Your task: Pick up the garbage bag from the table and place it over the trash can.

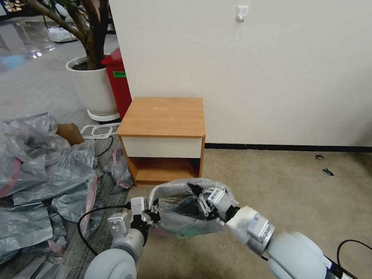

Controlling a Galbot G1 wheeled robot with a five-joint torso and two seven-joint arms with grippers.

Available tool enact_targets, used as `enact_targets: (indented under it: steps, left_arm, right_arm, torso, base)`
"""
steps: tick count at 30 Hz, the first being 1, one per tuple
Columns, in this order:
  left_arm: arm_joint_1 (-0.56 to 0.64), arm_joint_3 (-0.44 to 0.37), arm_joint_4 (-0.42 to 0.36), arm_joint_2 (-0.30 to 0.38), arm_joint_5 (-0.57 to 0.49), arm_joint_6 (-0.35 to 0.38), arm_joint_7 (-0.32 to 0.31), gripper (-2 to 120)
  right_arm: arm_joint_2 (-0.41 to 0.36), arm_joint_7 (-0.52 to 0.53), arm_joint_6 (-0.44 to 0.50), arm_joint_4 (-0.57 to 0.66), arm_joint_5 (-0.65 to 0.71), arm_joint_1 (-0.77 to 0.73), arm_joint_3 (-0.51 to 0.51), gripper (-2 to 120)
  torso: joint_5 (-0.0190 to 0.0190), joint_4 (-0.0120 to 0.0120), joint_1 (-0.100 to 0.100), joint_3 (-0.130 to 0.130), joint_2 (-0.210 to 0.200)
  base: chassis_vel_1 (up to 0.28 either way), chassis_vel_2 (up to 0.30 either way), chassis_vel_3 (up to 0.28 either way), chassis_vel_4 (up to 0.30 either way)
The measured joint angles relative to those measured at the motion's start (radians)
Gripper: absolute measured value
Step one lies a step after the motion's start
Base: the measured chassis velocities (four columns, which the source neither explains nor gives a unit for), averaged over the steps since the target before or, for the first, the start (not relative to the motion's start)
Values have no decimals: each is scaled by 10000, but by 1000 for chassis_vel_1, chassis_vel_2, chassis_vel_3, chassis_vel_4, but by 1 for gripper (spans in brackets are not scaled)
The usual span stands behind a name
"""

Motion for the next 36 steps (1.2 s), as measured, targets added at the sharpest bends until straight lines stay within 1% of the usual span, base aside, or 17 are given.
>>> enact_targets:
  steps: [7,8,11,12,14,17,20,22,23,26,27,29,30,31,32,34,36]
  left_arm:
    - [-12,-327,-100,29,-527,26,-54,3]
    - [-4,-422,-98,65,-612,35,-54,3]
    - [30,-601,-54,258,-830,168,42,3]
    - [30,-601,-54,258,-830,168,42,3]
    - [1,-698,62,412,-990,304,184,3]
    - [-36,-734,167,468,-1014,334,247,3]
    - [-88,-717,709,514,-1000,354,546,3]
    - [-95,-674,1093,483,-865,302,774,3]
    - [-95,-674,1093,483,-865,302,774,3]
    - [-145,-599,1448,436,-721,245,859,3]
    - [-145,-599,1448,436,-721,245,859,3]
    - [-156,-524,1694,405,-626,189,914,3]
    - [-167,-488,1830,369,-575,169,955,3]
    - [-167,-488,1830,369,-575,169,955,3]
    - [-188,-470,1980,331,-519,142,1029,3]
    - [-199,-459,2066,311,-479,125,1072,3]
    - [-200,-428,2161,301,-395,114,1149,3]
  right_arm:
    - [705,522,768,-523,505,-499,995,0]
    - [889,890,1080,-649,602,-663,1158,0]
    - [1465,2005,1826,-821,773,-1035,1111,0]
    - [1465,2005,1826,-821,773,-1035,1111,0]
    - [1988,2536,2316,-952,778,-1302,957,0]
    - [2267,2612,2566,-1071,679,-1413,920,3]
    - [2925,2539,3172,-1446,327,-1569,824,20]
    - [3145,2431,3323,-1554,257,-1578,778,30]
    - [3145,2431,3323,-1554,257,-1578,778,30]
    - [3261,2293,3406,-1588,225,-1548,778,43]
    - [3261,2293,3406,-1588,225,-1548,778,43]
    - [3282,2187,3478,-1594,222,-1526,800,52]
    - [3282,2136,3513,-1615,221,-1515,811,59]
    - [3282,2136,3513,-1615,221,-1515,811,59]
    - [3282,2097,3547,-1650,221,-1500,831,65]
    - [3281,2076,3572,-1675,221,-1490,845,68]
    - [3282,2053,3621,-1731,221,-1469,875,77]
  torso:
    - [1,0,0,0,0]
    - [0,1,0,0,0]
    - [1,1,0,0,0]
    - [1,1,0,0,0]
    - [0,1,0,0,0]
    - [-2,1,0,0,0]
    - [-2,1,0,0,0]
    - [-1,1,0,0,0]
    - [-1,1,0,0,0]
    - [0,1,0,0,0]
    - [0,1,0,0,0]
    - [0,1,0,0,0]
    - [0,1,0,0,0]
    - [0,1,0,0,0]
    - [0,1,0,0,0]
    - [1,1,0,0,0]
    - [1,1,0,0,1]
  base:
    - [0,0,0,0]
    - [0,0,0,0]
    - [0,0,0,0]
    - [0,0,0,0]
    - [0,0,0,0]
    - [0,0,0,0]
    - [0,0,0,0]
    - [0,0,0,0]
    - [0,0,0,0]
    - [0,0,0,0]
    - [0,0,0,0]
    - [0,0,0,0]
    - [0,0,0,0]
    - [0,0,0,0]
    - [0,0,0,0]
    - [0,0,0,0]
    - [0,0,0,0]
